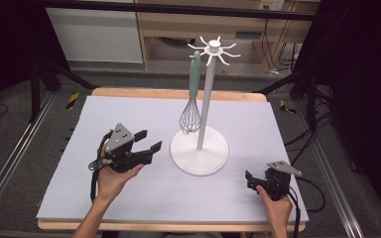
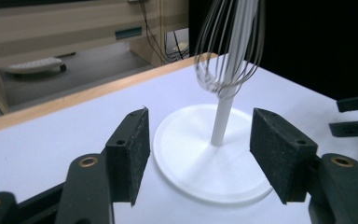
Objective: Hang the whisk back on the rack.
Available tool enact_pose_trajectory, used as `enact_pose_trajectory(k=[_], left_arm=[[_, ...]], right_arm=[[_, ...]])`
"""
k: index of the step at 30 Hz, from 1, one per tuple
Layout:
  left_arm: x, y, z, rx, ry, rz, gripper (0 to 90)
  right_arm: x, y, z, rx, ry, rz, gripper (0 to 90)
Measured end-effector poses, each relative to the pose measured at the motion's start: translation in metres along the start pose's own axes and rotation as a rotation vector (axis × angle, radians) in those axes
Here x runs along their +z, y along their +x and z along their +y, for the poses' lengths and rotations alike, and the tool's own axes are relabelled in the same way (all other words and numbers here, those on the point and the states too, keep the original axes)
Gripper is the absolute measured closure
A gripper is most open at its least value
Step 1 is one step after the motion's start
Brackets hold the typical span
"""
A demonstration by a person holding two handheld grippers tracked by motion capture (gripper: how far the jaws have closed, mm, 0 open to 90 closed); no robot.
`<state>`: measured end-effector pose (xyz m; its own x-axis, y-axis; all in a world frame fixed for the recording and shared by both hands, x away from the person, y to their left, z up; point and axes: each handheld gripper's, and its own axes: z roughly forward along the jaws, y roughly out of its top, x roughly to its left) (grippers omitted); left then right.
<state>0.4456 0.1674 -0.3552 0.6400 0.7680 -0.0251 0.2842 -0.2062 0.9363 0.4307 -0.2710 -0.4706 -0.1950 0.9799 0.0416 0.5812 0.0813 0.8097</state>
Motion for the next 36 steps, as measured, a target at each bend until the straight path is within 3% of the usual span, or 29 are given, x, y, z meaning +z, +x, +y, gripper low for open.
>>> enact_pose_trajectory(k=[11, 15, 22, 25, 36], left_arm=[[-0.018, 0.035, -0.06, -0.069, 0.082, 0.082, 35.9], [-0.027, 0.048, -0.072, -0.097, 0.098, 0.114, 35.9], [-0.036, 0.063, -0.092, -0.102, 0.14, 0.156, 35.6], [-0.041, 0.073, -0.1, -0.122, 0.156, 0.179, 35.0], [-0.049, 0.104, -0.128, -0.164, 0.219, 0.293, 34.9]], right_arm=[[-0.001, 0.0, -0.002, 0.001, 0.001, -0.006, 6.4], [-0.001, 0.0, -0.002, 0.002, 0.001, -0.008, 6.4], [-0.002, -0.001, -0.003, 0.015, 0.003, -0.018, 6.3], [-0.002, -0.001, -0.003, 0.014, 0.002, -0.021, 6.2], [-0.001, -0.001, -0.003, 0.001, 0.005, -0.026, 6.2]])
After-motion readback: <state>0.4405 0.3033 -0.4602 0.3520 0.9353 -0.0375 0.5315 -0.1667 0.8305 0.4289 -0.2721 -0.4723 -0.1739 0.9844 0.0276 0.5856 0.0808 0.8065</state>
